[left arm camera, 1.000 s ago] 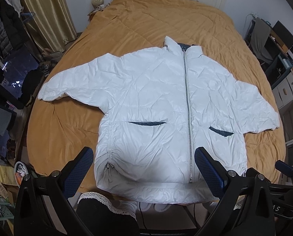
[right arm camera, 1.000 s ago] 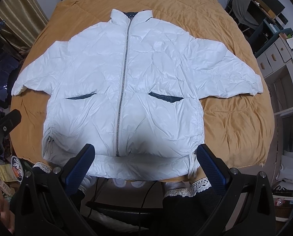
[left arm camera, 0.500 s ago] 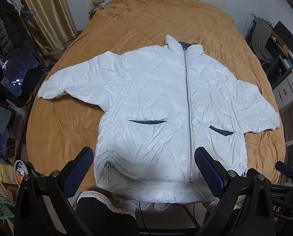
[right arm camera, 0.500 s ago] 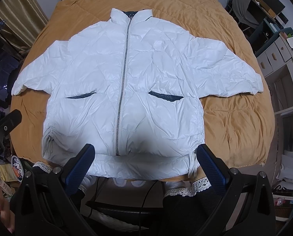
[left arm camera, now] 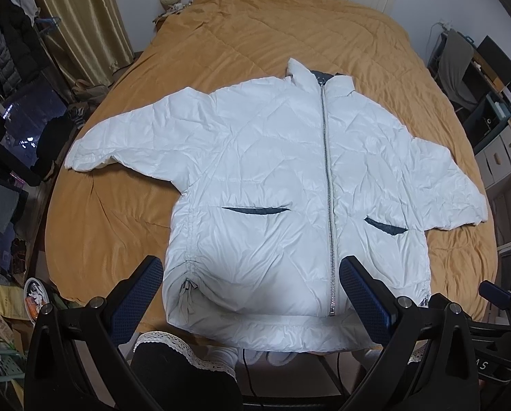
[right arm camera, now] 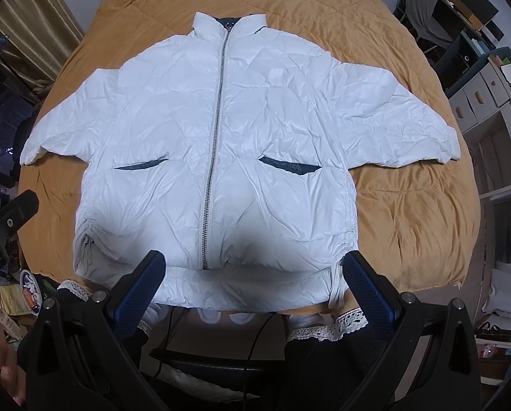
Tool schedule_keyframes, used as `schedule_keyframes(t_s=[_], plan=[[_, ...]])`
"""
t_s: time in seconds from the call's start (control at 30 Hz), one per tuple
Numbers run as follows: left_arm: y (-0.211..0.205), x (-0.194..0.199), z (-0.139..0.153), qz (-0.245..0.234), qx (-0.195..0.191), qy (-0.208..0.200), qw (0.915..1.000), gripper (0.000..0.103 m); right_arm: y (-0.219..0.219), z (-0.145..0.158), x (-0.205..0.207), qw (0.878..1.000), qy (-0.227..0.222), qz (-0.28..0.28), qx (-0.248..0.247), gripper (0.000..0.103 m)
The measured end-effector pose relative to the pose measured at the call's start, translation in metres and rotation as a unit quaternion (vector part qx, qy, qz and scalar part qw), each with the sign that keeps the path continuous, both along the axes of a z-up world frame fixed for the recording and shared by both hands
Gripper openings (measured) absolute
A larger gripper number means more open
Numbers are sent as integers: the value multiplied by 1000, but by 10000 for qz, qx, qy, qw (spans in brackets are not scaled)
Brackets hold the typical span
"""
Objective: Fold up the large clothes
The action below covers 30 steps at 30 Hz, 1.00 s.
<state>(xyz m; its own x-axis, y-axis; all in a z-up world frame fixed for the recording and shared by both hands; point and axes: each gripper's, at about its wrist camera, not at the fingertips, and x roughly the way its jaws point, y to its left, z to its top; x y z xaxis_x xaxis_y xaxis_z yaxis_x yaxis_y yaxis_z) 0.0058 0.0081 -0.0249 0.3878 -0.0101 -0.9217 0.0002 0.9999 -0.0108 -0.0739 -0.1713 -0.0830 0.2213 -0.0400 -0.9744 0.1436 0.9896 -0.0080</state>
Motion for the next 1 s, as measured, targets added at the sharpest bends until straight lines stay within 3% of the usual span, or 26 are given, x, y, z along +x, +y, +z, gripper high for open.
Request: schedule_keyframes(t_s=[1.0], plan=[[-2, -1, -1, 16, -27, 35, 10000, 103, 3, -5, -4, 10000, 40, -13, 44, 103]])
